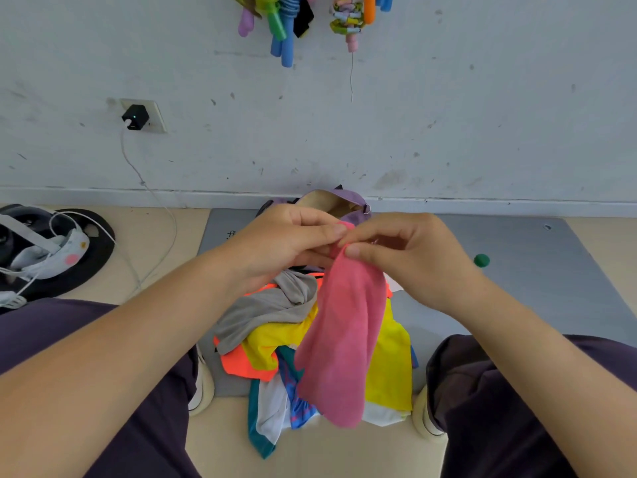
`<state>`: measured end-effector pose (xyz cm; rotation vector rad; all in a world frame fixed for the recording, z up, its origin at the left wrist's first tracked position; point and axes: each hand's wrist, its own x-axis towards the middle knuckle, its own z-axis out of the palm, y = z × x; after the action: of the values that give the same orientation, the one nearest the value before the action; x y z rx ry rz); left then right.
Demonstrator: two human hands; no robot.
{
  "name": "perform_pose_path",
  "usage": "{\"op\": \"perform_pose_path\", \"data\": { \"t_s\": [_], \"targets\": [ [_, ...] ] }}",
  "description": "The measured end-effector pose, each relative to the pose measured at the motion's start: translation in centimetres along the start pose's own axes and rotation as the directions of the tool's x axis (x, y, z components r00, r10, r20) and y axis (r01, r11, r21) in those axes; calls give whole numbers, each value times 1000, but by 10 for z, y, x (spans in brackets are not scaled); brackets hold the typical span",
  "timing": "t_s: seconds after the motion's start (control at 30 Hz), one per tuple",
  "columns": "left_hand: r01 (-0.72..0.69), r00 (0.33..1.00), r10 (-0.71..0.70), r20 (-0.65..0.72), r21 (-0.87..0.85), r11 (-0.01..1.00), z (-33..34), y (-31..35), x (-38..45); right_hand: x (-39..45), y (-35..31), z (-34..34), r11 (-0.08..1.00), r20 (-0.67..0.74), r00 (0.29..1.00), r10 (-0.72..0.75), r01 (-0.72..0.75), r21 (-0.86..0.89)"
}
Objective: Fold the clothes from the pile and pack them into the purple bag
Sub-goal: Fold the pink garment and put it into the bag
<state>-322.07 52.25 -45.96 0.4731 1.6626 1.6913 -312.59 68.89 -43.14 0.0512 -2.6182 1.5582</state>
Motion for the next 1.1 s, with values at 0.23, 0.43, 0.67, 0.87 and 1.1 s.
{"op": "perform_pose_path", "data": {
  "t_s": [0.23,0.43,0.67,0.87,1.1],
  "targets": [
    [5,999,-3,43,-35,999,2,3,-2,-1,5,1,991,-188,978,-86,65,-113],
    [-22,998,20,56,42,999,2,4,-4,0,6,-2,978,-204,971,-126,87,-188],
    [-85,996,75,55,224,971,0,10,-10,-1,4,-5,988,-184,975,-125,105,-111],
    [-170,985,154,77,291,941,-1,15,-14,1,5,-10,959,37,996,84,-91,268],
    [-282,959,264,100,365,887,-6,21,-17,5,14,-14,924,297,946,129,-223,311]
  ]
}}
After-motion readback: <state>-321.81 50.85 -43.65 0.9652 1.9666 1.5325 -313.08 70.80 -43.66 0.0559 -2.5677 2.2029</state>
